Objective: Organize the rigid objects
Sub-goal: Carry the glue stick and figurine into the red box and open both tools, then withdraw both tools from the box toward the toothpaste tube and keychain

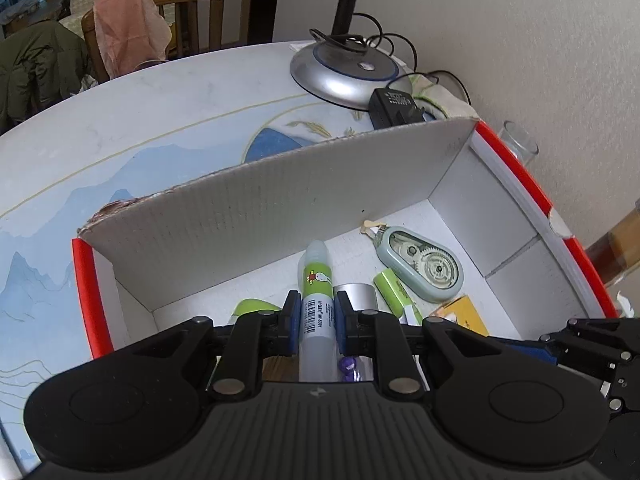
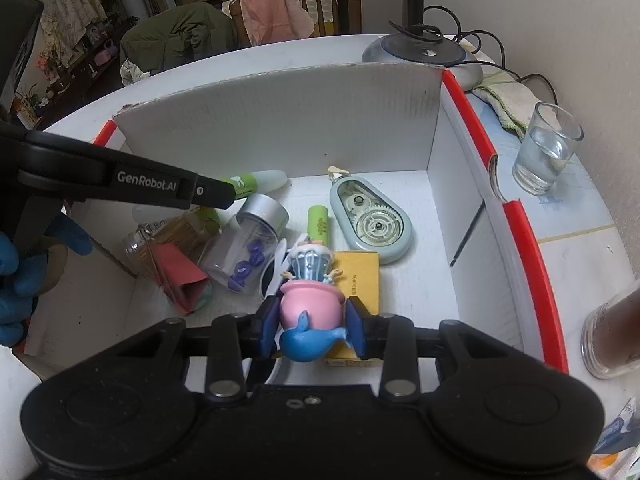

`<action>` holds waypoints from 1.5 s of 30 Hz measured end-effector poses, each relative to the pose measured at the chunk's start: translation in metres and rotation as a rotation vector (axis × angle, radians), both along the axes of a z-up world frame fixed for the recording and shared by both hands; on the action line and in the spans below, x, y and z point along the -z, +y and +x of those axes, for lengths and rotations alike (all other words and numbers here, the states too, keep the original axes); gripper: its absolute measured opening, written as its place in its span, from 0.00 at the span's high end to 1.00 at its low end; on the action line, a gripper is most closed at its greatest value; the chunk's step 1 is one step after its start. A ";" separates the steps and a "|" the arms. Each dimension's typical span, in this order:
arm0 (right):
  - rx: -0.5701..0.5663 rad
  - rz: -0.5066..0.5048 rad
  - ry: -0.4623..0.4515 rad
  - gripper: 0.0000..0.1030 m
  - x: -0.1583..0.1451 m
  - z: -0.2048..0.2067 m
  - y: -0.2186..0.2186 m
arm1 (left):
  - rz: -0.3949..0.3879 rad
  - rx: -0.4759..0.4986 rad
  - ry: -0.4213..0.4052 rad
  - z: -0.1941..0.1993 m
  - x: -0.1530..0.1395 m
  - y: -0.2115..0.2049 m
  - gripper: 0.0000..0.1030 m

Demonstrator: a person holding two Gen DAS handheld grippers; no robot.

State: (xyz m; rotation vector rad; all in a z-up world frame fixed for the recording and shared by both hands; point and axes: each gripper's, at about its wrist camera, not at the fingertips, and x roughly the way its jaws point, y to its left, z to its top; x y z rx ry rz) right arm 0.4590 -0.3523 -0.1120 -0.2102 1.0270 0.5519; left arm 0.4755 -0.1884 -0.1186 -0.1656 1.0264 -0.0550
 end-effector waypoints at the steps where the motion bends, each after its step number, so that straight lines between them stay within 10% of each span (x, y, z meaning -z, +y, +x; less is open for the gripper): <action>1: -0.002 0.000 0.000 0.65 0.000 0.000 0.000 | 0.003 0.003 0.003 -0.001 0.000 -0.001 0.83; 19: 0.010 0.046 -0.015 0.49 -0.016 -0.014 -0.007 | -0.036 0.010 -0.044 -0.035 -0.019 0.004 0.80; 27: 0.007 0.096 -0.060 0.45 -0.041 -0.030 -0.007 | -0.029 -0.008 -0.132 -0.069 -0.044 0.011 0.40; 45: -0.027 0.162 -0.145 0.25 -0.089 -0.085 0.020 | -0.003 -0.063 -0.258 -0.159 -0.092 0.056 0.35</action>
